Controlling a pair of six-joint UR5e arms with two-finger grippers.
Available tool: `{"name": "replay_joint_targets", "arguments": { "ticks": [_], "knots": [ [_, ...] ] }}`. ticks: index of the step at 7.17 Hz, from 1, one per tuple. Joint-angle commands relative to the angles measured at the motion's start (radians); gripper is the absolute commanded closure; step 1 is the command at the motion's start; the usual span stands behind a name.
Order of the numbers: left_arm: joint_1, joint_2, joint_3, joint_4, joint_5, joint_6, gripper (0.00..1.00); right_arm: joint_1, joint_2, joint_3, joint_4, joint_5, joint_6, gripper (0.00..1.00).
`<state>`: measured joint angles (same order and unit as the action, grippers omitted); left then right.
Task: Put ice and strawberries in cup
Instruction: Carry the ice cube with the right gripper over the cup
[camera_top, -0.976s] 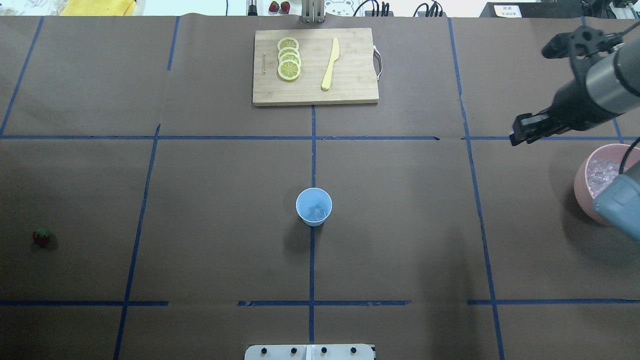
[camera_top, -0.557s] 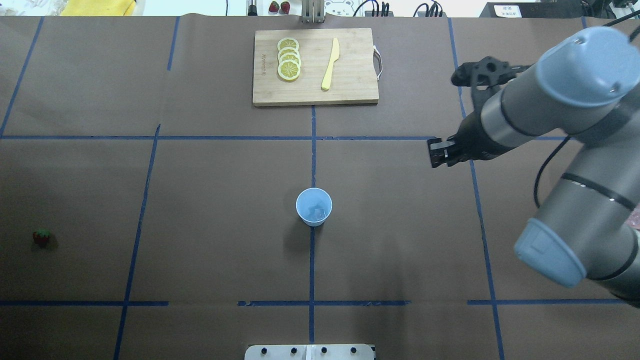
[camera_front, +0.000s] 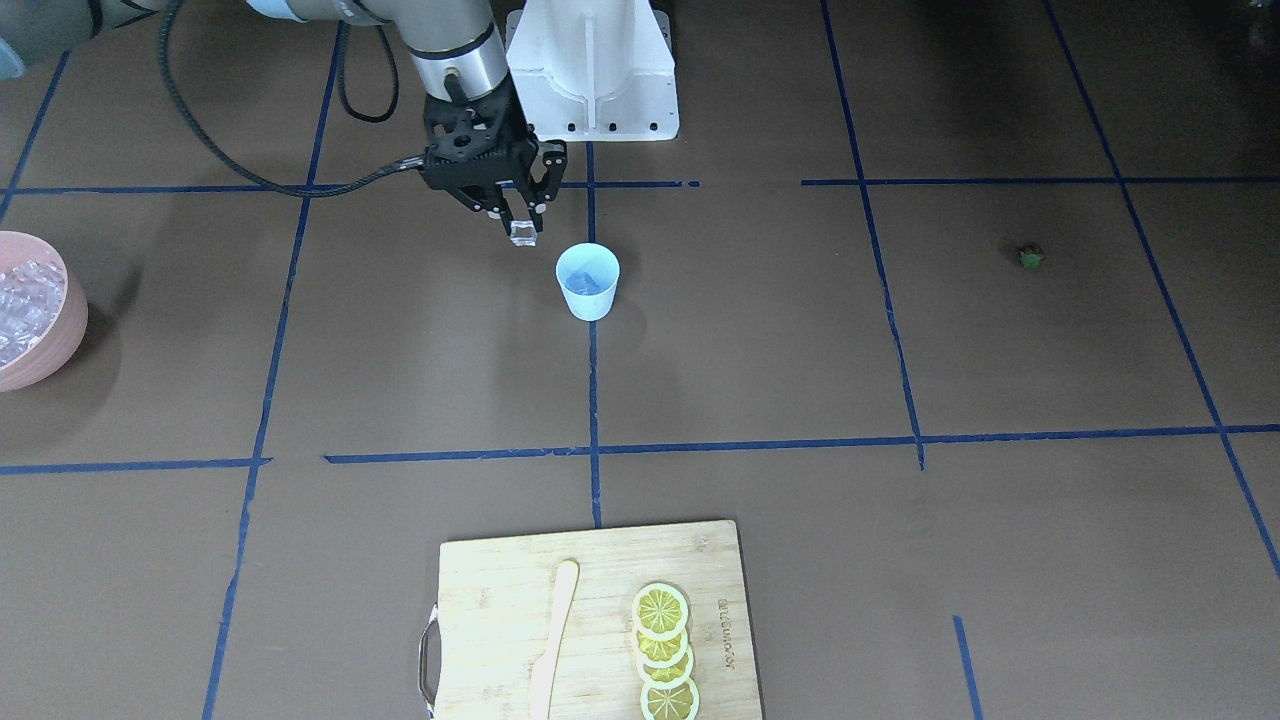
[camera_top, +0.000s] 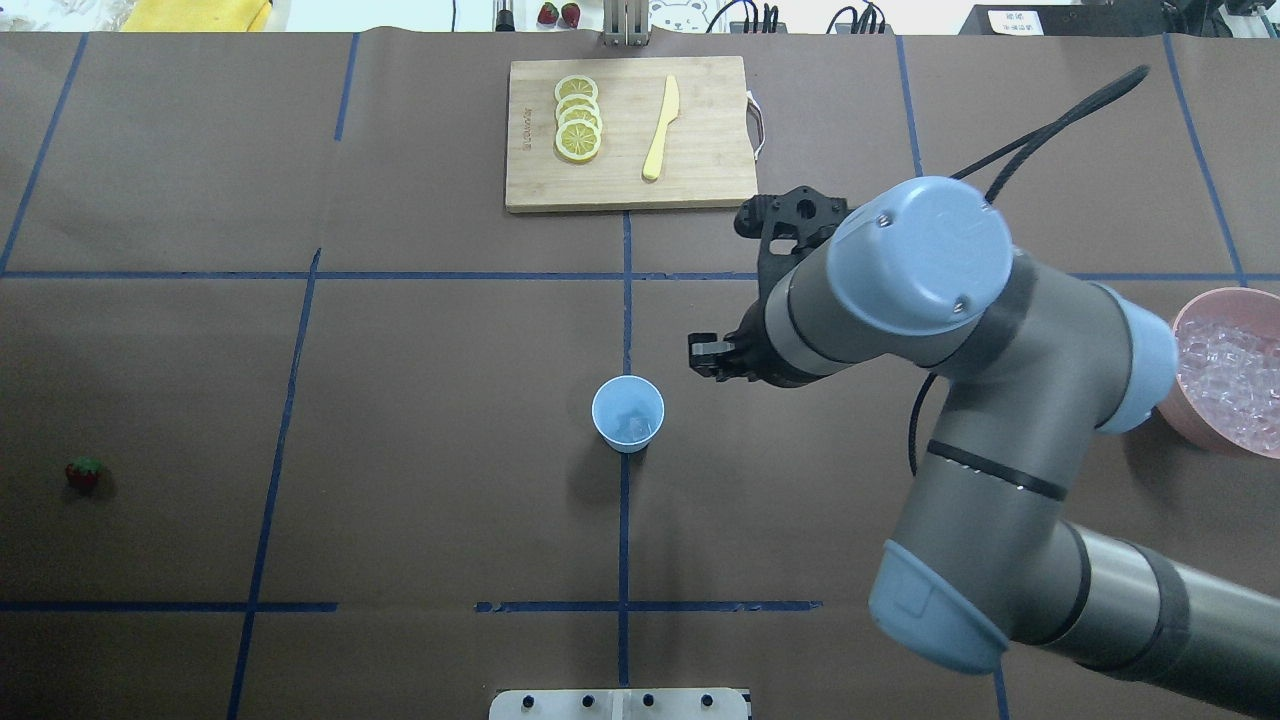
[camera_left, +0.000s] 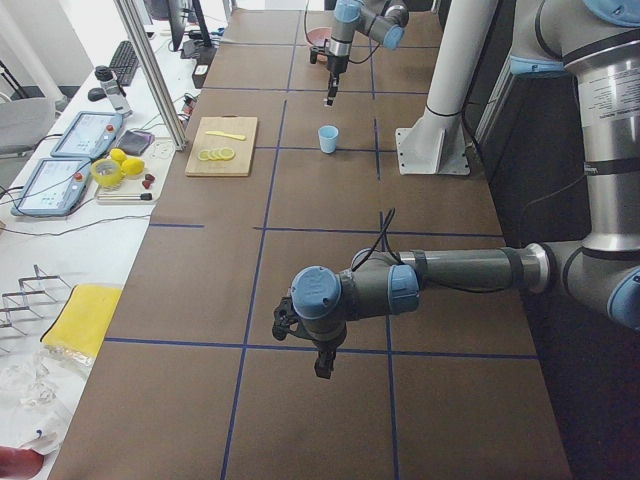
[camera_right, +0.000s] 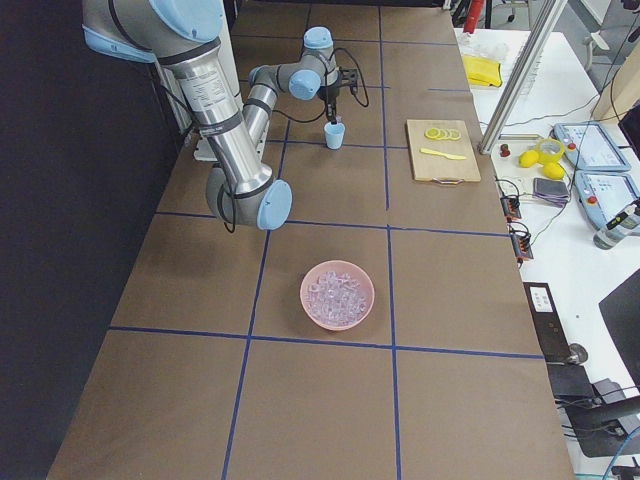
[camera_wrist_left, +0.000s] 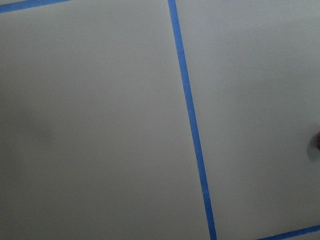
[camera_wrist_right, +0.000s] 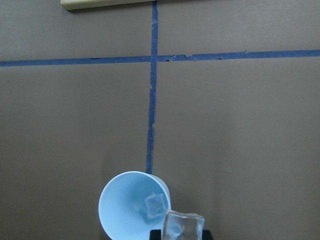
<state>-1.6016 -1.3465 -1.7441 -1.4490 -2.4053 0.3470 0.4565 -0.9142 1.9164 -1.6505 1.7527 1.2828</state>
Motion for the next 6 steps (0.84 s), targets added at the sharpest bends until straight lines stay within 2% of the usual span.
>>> {"name": "replay_joint_targets", "arguments": {
  "ticks": [1,2,3,4,5,6],
  "knots": [
    [0.0,0.007,-0.002,-0.001,0.0,0.001,0.0,-0.051,0.113,-0.161,0.0,-0.065,0.049,0.88],
    [0.0,0.007,-0.002,-0.001,0.0,0.001,0.0,-0.062,0.119,-0.183,0.0,-0.076,0.05,0.88],
    [0.002,0.007,-0.002,-0.001,0.0,0.001,0.0,-0.065,0.12,-0.185,0.0,-0.076,0.05,0.79],
    [0.002,0.007,-0.002,0.001,0.0,0.001,0.0,-0.067,0.118,-0.186,0.0,-0.076,0.05,0.16],
    [0.002,0.007,-0.002,-0.001,0.0,0.001,0.0,-0.068,0.118,-0.185,-0.006,-0.087,0.05,0.01],
    [0.002,0.007,-0.002,0.001,0.0,0.001,0.0,-0.068,0.12,-0.183,-0.015,-0.087,0.05,0.01]
  ]
}}
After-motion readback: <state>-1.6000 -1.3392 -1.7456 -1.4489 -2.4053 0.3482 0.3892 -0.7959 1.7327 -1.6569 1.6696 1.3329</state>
